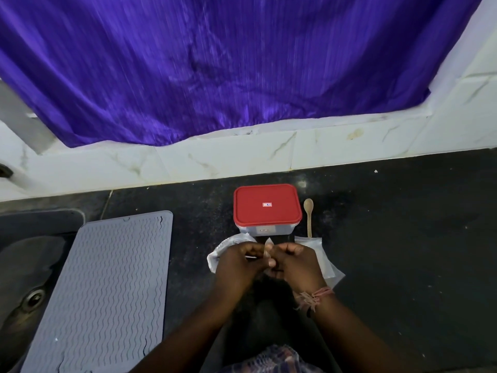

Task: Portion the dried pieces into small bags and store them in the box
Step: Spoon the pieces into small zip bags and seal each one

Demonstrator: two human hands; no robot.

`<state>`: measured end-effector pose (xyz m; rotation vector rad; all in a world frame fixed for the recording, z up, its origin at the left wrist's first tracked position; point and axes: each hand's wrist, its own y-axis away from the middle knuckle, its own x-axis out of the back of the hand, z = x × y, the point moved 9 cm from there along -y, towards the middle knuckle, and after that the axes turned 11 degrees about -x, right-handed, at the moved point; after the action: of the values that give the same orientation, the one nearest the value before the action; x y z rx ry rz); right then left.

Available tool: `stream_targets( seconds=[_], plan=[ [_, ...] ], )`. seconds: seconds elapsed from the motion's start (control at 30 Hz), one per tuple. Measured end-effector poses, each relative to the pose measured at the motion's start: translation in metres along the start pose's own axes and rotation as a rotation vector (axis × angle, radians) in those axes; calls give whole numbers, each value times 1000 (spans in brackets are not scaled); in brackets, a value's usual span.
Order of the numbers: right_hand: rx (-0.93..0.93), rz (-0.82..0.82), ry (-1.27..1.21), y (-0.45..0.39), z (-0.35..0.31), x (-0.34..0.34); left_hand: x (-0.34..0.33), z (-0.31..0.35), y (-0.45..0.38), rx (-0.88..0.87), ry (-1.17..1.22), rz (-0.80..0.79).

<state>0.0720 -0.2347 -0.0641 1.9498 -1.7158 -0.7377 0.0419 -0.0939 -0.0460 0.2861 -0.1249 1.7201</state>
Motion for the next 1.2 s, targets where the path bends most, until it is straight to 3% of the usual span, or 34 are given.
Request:
stream_targets(
  seconds=[0.2, 0.33, 0.43, 0.67, 0.8, 0.9, 0.97, 1.0, 1.07, 1.13, 1.2],
  plan=[
    [-53, 21, -54, -6, 11, 7, 5, 4, 6, 54, -144, 3],
    [87, 49, 161, -6, 3, 8, 22, 4, 3, 35, -224, 131],
    [218, 71, 303, -1, -10, 2, 19, 12, -1, -47, -286, 81],
    [361, 64, 375, 2, -27, -4, -1, 7, -6, 17, -215, -167],
    [392, -84, 511, 2, -29, -18, 6, -1, -4, 189, -43, -20],
    [327, -198, 580, -3, -22, -22, 33, 0, -6, 182, -278, 110],
    [246, -233, 485, -9, -19, -14, 38, -2, -10, 172, -541, 58],
    [201, -192, 400, -17, -20, -3, 38, -2, -12, 165, -639, 31],
    [211, 63, 318, -40, -29, 35, 37, -3, -14, 122, -724, 1],
    [266, 389, 417, -64, -42, 75, 40, 6, -10, 41, -703, 21],
    [246, 604, 611, -86, -55, 93, 44, 13, -5, -20, -686, 52]
  ],
)
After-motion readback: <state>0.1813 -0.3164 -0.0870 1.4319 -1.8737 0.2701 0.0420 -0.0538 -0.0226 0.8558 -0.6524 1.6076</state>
